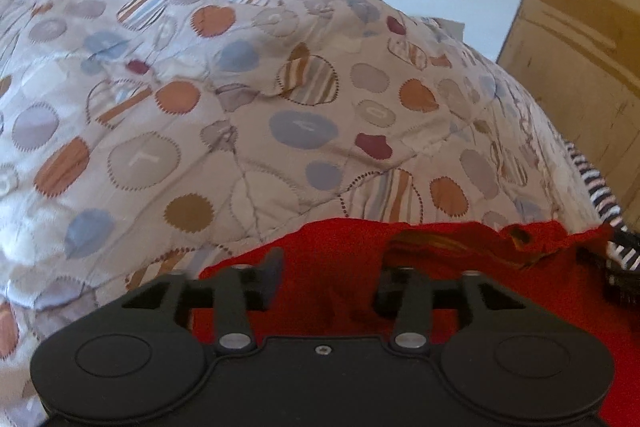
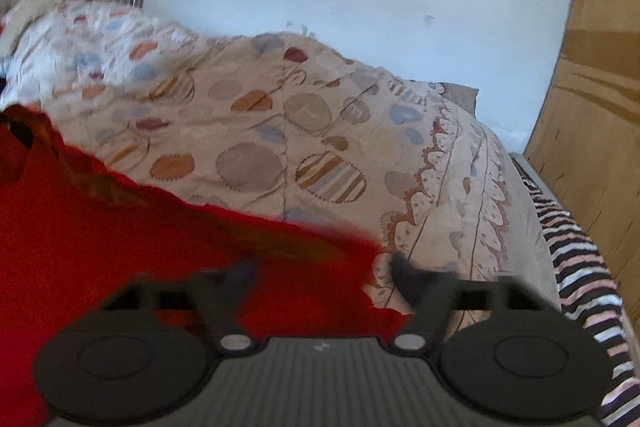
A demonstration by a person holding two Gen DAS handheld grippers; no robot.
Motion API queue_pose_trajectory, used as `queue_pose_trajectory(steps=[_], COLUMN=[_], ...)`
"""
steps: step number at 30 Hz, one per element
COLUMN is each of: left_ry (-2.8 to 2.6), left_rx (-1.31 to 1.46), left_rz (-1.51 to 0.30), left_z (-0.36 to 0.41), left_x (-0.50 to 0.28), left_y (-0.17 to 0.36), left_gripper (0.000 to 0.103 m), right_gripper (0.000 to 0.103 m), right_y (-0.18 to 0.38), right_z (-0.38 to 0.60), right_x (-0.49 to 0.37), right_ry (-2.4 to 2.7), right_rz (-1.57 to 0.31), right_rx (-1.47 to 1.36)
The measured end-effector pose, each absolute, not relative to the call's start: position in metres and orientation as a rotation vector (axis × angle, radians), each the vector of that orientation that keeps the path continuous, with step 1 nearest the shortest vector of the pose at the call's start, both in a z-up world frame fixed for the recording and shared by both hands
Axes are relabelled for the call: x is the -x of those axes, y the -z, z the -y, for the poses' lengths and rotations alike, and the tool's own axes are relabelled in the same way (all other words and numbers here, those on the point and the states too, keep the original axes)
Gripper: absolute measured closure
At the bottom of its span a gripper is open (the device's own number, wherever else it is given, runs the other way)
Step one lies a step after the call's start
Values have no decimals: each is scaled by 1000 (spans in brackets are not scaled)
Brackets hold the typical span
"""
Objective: Fold small clothes
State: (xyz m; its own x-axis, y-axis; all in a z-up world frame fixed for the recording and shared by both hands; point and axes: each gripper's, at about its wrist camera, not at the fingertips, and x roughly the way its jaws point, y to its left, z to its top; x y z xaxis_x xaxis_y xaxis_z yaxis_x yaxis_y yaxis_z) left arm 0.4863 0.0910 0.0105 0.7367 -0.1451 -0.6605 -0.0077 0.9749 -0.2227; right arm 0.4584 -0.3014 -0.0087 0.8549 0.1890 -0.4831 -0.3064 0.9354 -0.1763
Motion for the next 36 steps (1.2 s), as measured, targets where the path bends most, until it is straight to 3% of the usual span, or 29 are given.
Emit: queue_pose_trajectory(steps=[2,4,8,23,26,28,30,31,32,33,34,35,36], left_ry=[57,48,62,199,187,183,190,190,189,189,186,179,175], left_rx=[279,342,390,172,185,192,170,152,137,131,131,138,155], left_rz=[-742,-749,-703,-637,-609,-599,-604,-604,-605,-610,-629,-660,-682], left_z=[-103,-115,-128,-101,-95,-92,-85,-80,-76,-75,-73,-73,-74], left_x=[-484,-482,-469,-354,-329,-318,-313,-312,-311,-311,-314,-317,-320], left_y=[-13,-15,-22,-7,-1,2,3,3,2,2,3,4,5], left_gripper=[24,20,2,1,1,9,27,31,42,61,73,97,100], right_gripper=[9,3,0,0,5,19,29,36,40,47,54,59,73], right_y=[3,-3,-11,0,4,6,9,10,11,14,15,17,19], right_z=[311,321,340,378,374,368,362,360,357,355,353,352,351], right_x=[-457,-457,-445,-324,-309,-304,-302,-302,-303,-302,-303,-304,-305], right_ry=[-270,-281,-283,-358,-371,-374,-376,-379,-378,-373,-366,-359,-345], right_rz=[-475,-475,-473,-437,-432,-435,-439,-445,-452,-457,-465,-471,-474], right_rx=[215,170,89,-175,-219,-217,-221,-226,-232,-237,-242,-250,-258])
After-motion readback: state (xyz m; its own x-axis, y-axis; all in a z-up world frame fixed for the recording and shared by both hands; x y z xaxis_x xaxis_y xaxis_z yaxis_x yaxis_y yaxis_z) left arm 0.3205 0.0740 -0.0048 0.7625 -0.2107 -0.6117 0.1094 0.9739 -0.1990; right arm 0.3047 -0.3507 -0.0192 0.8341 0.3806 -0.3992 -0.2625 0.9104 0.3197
